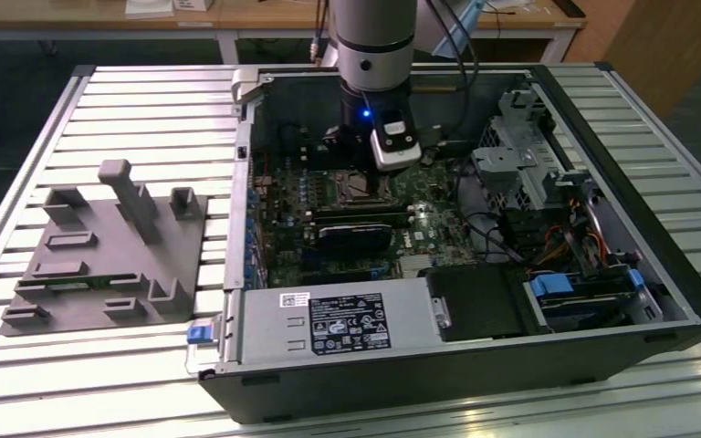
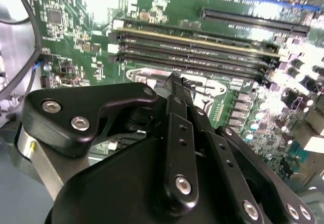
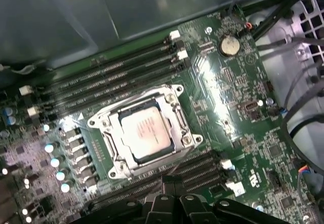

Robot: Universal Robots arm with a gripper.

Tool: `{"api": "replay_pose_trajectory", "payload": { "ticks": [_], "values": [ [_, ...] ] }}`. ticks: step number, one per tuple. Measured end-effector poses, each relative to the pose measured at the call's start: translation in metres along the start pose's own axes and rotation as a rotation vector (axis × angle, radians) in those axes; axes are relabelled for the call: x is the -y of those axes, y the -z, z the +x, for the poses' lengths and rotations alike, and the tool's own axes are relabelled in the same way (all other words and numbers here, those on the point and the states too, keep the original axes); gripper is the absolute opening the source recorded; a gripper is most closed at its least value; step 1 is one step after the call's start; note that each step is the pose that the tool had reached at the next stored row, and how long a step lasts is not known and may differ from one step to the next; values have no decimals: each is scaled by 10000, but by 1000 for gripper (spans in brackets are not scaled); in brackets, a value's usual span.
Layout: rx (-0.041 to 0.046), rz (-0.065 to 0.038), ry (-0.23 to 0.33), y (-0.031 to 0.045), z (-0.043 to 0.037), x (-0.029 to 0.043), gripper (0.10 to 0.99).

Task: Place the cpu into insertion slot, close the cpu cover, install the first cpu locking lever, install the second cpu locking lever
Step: 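Install the second cpu locking lever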

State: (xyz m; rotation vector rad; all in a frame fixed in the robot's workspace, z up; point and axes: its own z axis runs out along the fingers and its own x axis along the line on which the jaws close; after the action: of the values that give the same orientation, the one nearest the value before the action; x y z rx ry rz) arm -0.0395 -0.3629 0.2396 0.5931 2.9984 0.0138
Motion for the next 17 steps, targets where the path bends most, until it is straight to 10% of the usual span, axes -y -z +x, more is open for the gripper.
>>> {"api": "replay_pose_trajectory", "payload": {
  "ticks": [7, 17],
  "values": [
    [-208, -503, -8, -7, 19, 78, 106],
    [-397, -961, 27, -38, 59, 205, 106]
  ]
}}
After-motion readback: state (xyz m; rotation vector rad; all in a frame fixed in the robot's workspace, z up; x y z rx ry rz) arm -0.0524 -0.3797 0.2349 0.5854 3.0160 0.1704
